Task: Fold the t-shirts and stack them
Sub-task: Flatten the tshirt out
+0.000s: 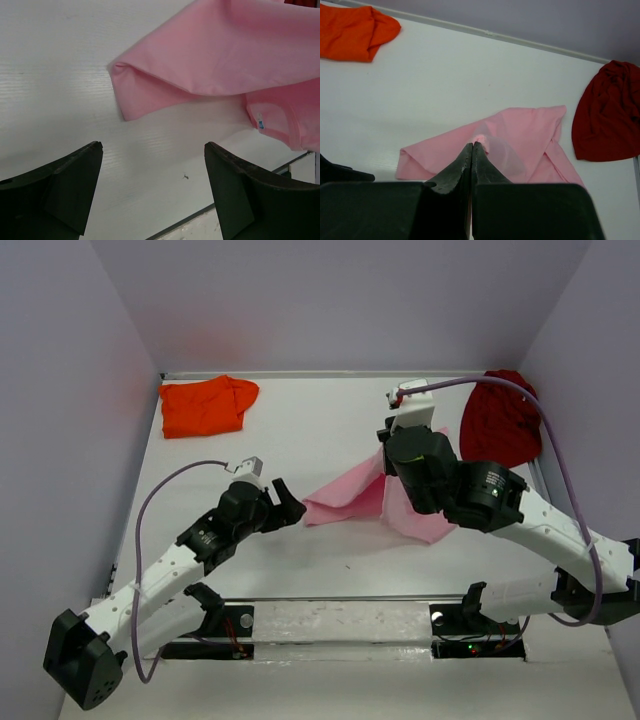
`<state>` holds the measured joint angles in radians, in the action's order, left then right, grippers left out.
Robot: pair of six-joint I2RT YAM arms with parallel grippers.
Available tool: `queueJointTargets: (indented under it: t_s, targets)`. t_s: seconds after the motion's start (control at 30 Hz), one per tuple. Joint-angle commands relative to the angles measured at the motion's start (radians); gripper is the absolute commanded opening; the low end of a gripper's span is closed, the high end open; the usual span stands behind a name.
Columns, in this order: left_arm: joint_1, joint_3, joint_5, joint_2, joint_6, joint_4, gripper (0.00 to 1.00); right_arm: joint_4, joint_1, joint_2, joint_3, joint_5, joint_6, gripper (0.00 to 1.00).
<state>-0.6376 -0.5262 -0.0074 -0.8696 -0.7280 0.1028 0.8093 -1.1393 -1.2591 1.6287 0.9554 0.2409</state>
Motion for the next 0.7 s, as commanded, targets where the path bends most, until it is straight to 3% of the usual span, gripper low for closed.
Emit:
queueJointTargets:
  t_s: [0.0,0.2,0.4,0.67]
  targets:
    - [-0.007,0.058,-0.017,0.072,-0.036,0.044,0.92,-0.074,0.010,0.029,-0.018,0.017,-0.026,0.00]
    - [-0.051,0.173,-0.016,0.057,-0.103,-0.020,0.91,-0.079,0.010,0.033,-0.026,0.006,-0.022,0.00]
    - [-0.065,0.259,0.001,-0.032,-0.157,-0.207,0.91,-0.082,0.019,0.046,-0.038,0.008,-0.017,0.00]
    - [-0.066,0.252,-0.025,-0.166,-0.145,-0.316,0.91,-0.085,0.019,0.061,-0.062,-0.003,-0.009,0.00]
